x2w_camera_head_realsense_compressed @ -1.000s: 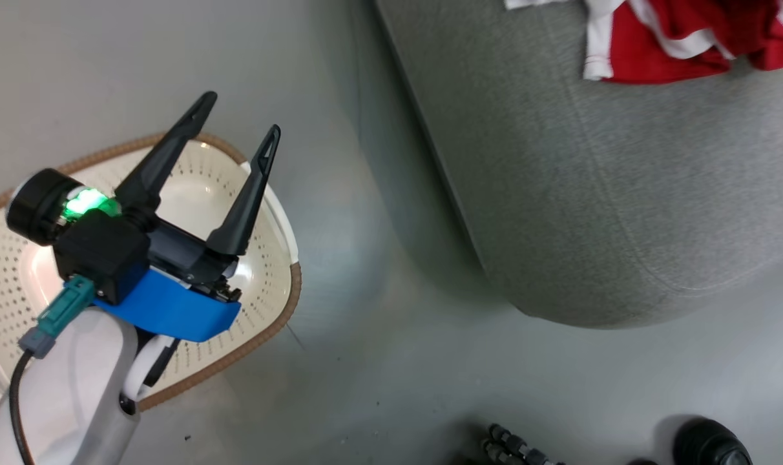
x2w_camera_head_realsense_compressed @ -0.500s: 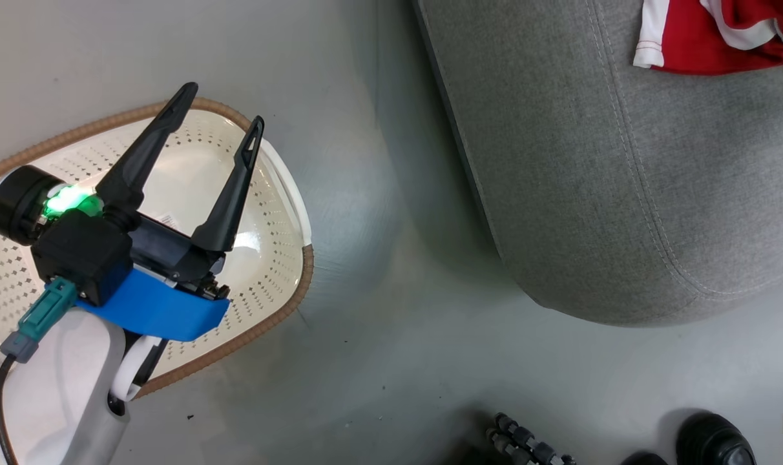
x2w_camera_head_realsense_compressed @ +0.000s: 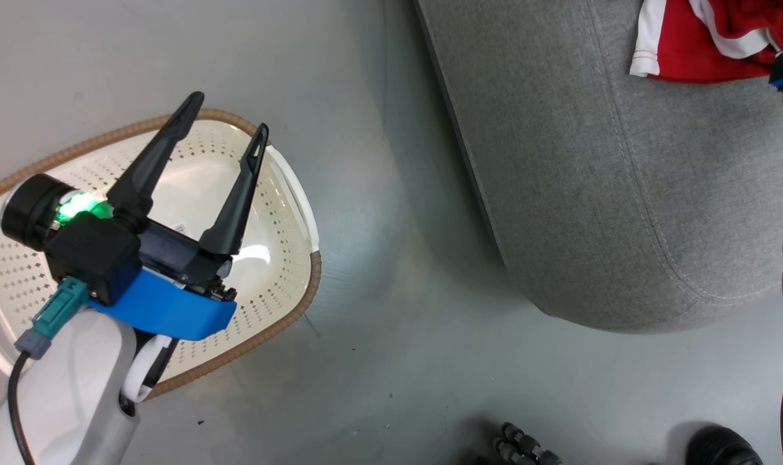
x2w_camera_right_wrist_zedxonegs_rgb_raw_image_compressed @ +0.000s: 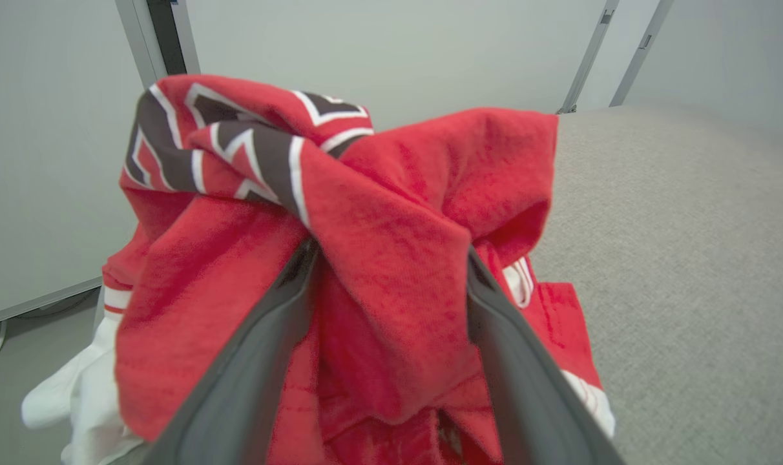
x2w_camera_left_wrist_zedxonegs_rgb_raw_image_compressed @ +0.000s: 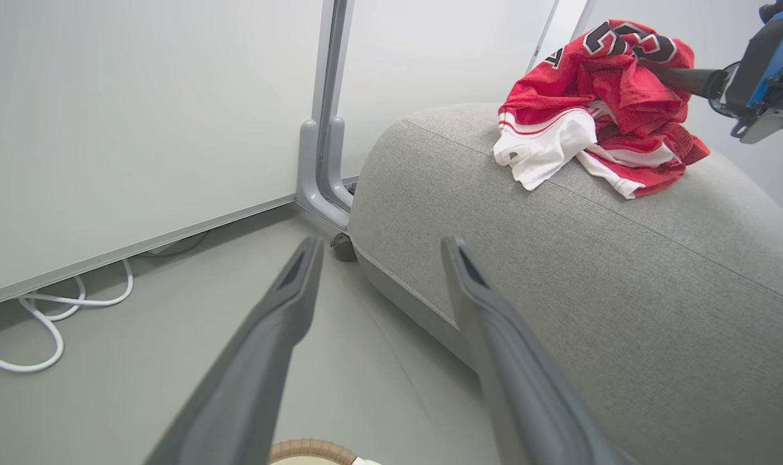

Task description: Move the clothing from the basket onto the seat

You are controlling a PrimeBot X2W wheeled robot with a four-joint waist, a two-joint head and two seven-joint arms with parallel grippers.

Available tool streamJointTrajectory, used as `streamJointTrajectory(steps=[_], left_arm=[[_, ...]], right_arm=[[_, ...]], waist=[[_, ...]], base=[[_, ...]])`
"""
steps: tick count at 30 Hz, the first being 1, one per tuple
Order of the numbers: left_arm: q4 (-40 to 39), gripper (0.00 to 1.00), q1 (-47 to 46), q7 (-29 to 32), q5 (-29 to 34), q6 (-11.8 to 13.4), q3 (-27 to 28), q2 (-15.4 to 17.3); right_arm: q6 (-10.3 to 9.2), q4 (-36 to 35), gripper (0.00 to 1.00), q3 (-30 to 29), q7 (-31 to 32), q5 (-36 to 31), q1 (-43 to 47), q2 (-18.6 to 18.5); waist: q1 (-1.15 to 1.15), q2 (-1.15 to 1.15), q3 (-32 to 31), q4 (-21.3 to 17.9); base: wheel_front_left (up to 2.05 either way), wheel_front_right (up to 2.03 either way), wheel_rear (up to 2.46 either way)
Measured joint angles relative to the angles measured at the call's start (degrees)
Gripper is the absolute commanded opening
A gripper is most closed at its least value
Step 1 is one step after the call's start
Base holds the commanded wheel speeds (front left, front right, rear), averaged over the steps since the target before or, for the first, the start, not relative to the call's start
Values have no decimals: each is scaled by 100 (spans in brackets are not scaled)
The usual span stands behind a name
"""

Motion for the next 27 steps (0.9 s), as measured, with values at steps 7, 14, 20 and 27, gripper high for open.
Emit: streamJointTrajectory(steps=[7, 14, 20, 27], left_arm=[[480, 100, 8, -256, -93, -3, -104, -363], [1234, 100, 271, -376, -229, -32, -166, -905], [1560, 100, 719, -385, -285, -66, 229, -1417], [1826, 100, 1322, -386, -268, -119, 695, -1830]], right_arm=[[0, -165, 100, 336, -1, -158, 455, -36], [0, -257, 100, 756, -2, -268, 1220, -237], [0, -389, 100, 1196, 30, -164, 1969, -231], [0, -954, 100, 1666, 62, 5, 2848, -87]], waist=[[0, 0, -435, 106], [-1, 0, -1228, 348], [-1, 0, -2029, 625], [-2, 0, -2917, 1024]], base=[[0, 0, 0], [0, 0, 0], [0, 0, 0], [0, 0, 0]])
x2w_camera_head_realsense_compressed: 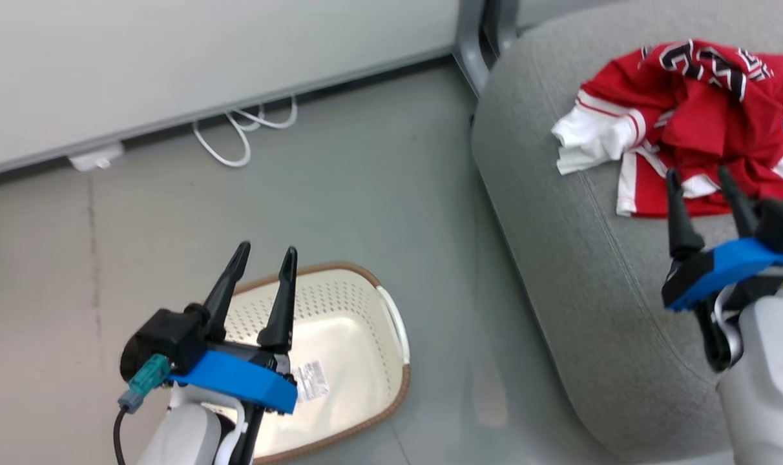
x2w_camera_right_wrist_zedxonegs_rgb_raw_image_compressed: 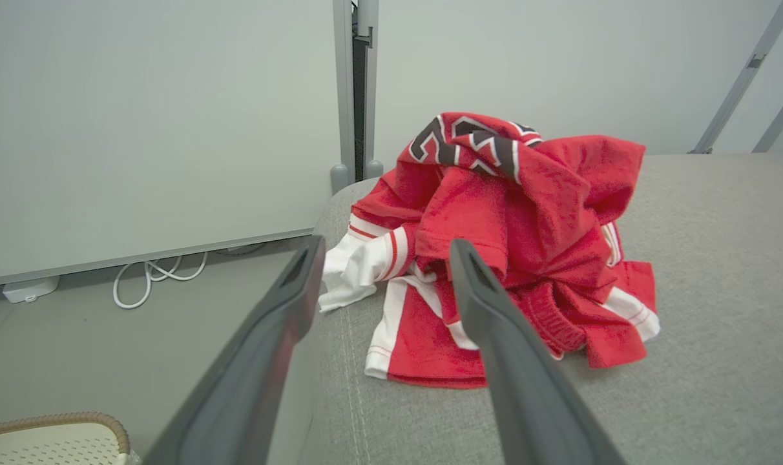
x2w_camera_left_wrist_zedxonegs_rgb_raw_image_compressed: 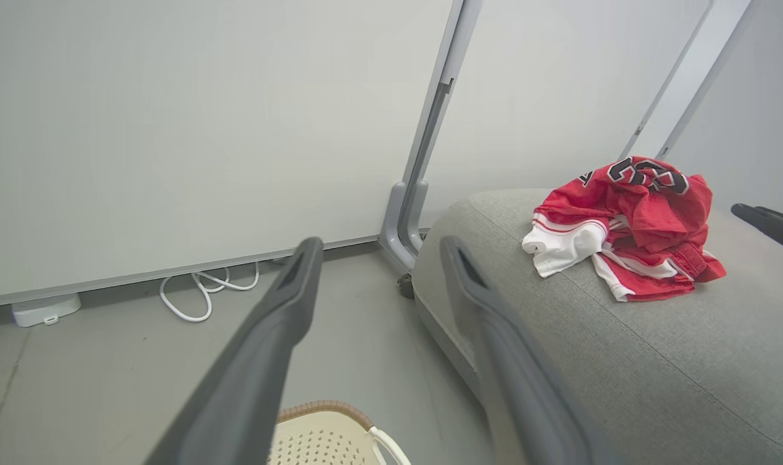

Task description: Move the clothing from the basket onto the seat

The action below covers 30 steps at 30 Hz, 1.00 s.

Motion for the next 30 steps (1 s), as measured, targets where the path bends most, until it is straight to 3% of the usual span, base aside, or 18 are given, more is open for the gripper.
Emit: streamJointTrajectory(steps=[16, 30], left_arm=[[582, 100, 735, 0, 174, -30, 767, -205], [639, 100, 857, 0, 254, -31, 1040, -218]], right_arm=[[0, -1928, 100, 63, 520, -135, 2004, 563], [0, -2875, 100, 147, 882, -179, 2760, 871]], waist=[[0, 0, -927, 1292], [1, 0, -1245, 1550]], base=[[0, 0, 0], [0, 0, 0]])
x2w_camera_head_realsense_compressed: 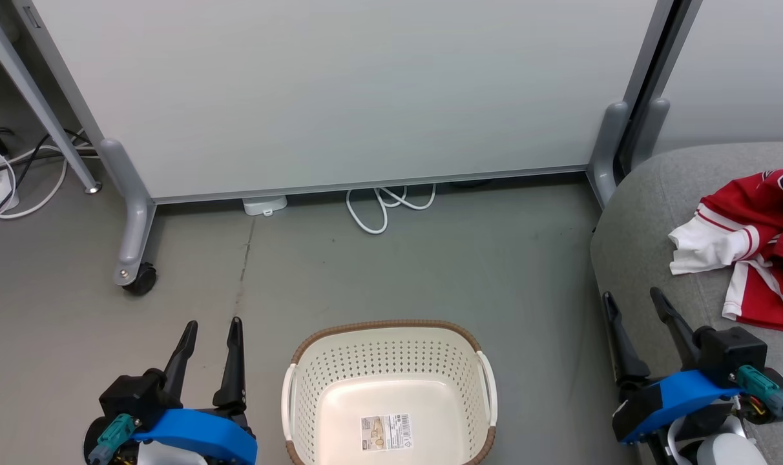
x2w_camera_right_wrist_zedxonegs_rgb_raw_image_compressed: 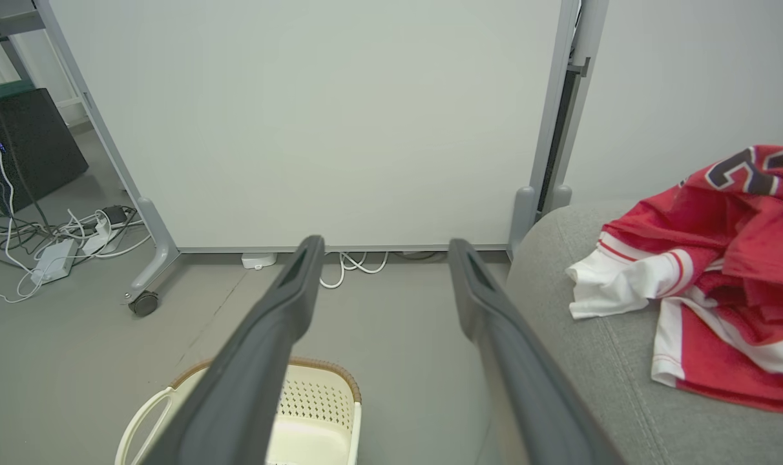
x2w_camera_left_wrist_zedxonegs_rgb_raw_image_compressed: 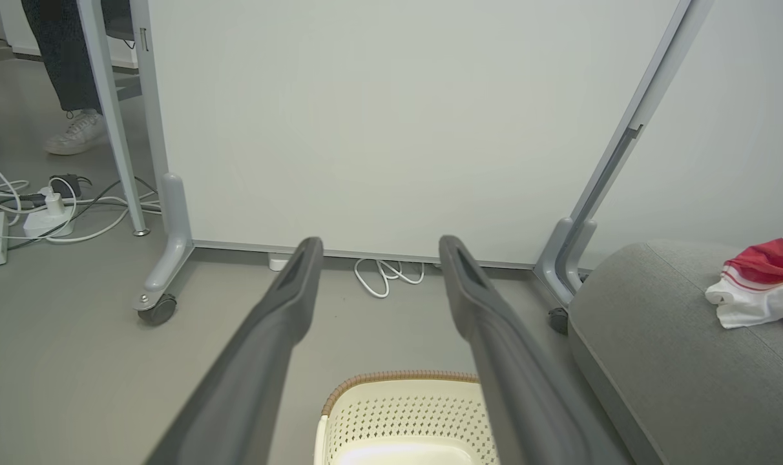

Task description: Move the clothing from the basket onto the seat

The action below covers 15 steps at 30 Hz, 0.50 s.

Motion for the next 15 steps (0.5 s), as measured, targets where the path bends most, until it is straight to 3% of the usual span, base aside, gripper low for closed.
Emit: streamJointTrajectory(steps=[15], left_arm=[[23, 100, 0, 0, 32, 0, -26, -25]], right_arm=[[0, -124, 100, 54, 69, 132, 91, 45]], waist=[[1, 0, 12, -115]], base=[[0, 0, 0]])
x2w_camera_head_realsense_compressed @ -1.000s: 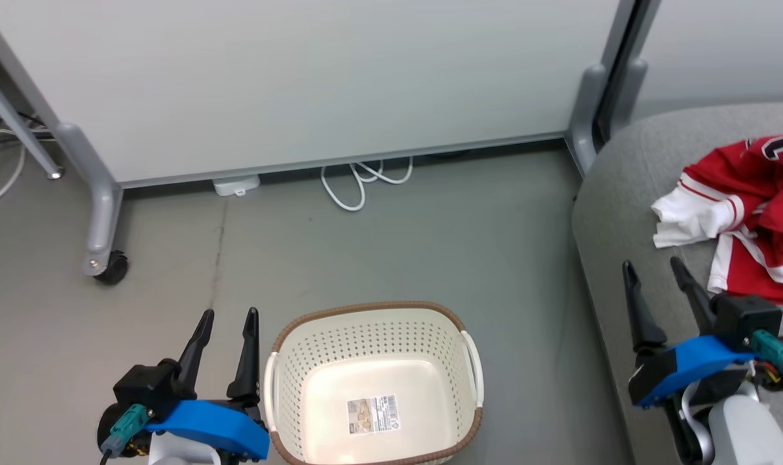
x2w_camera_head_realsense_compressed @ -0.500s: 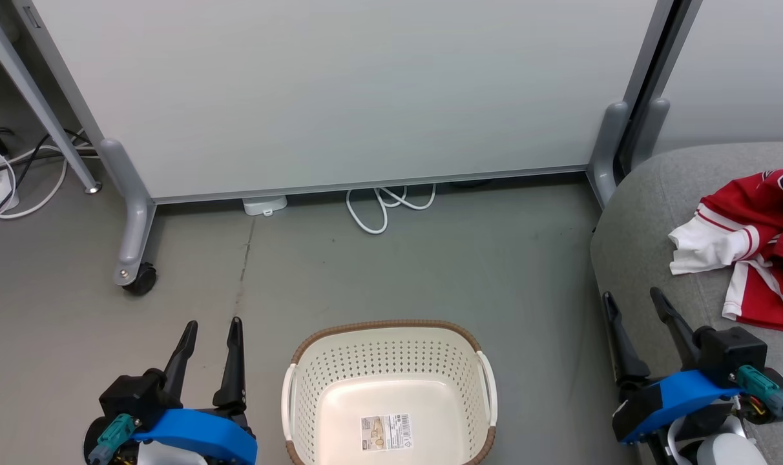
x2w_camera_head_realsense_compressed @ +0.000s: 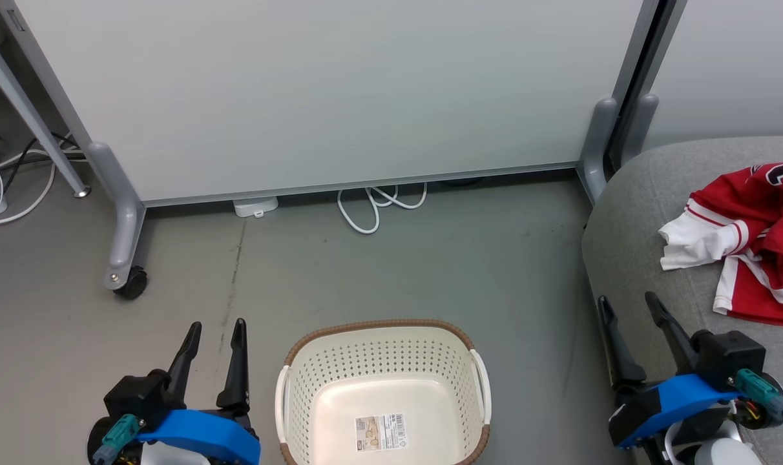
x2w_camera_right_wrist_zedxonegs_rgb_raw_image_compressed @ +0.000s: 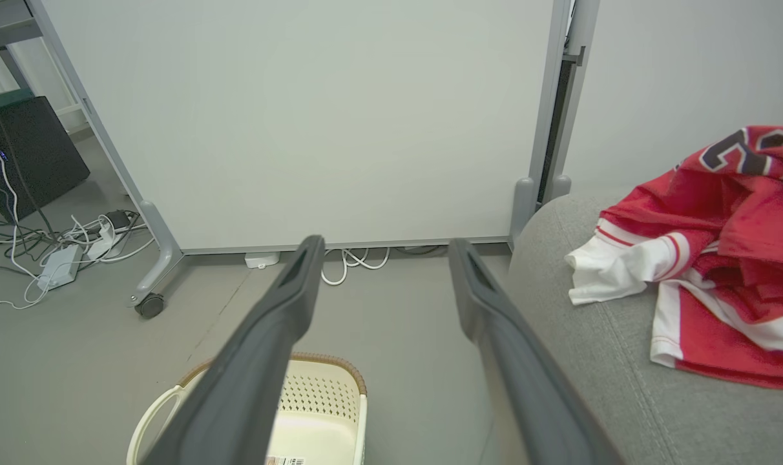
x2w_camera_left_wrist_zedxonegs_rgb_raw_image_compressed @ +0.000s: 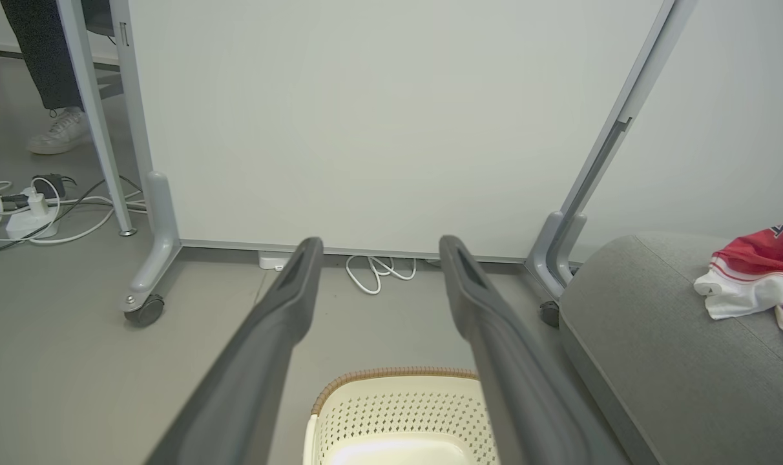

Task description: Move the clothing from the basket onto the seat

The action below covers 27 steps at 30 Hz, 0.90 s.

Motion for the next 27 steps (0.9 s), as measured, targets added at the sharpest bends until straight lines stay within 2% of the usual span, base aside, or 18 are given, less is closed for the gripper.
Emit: streamJointTrajectory(steps=[7, 8, 16, 27], left_arm=[[15, 100, 13, 0, -47, 0, -29, 32], [38, 0, 23, 3, -49, 0, -33, 23], [401, 0, 405, 36, -53, 1, -100, -101], [278, 0, 442, 337, -1018, 1, 94, -158]], right_arm=[[0, -4, 100, 16, 0, 68, 19, 1], [0, 26, 0, 20, 1, 68, 20, 4], [0, 467, 0, 18, 31, 73, 187, 25], [0, 501, 0, -36, 186, 1236, 210, 31]], waist=[[0, 0, -1, -28], [0, 0, 0, -29], [0, 0, -1, -33], [0, 0, -12, -55]], base=[[0, 0, 0], [0, 0, 0], [0, 0, 0], [0, 0, 0]])
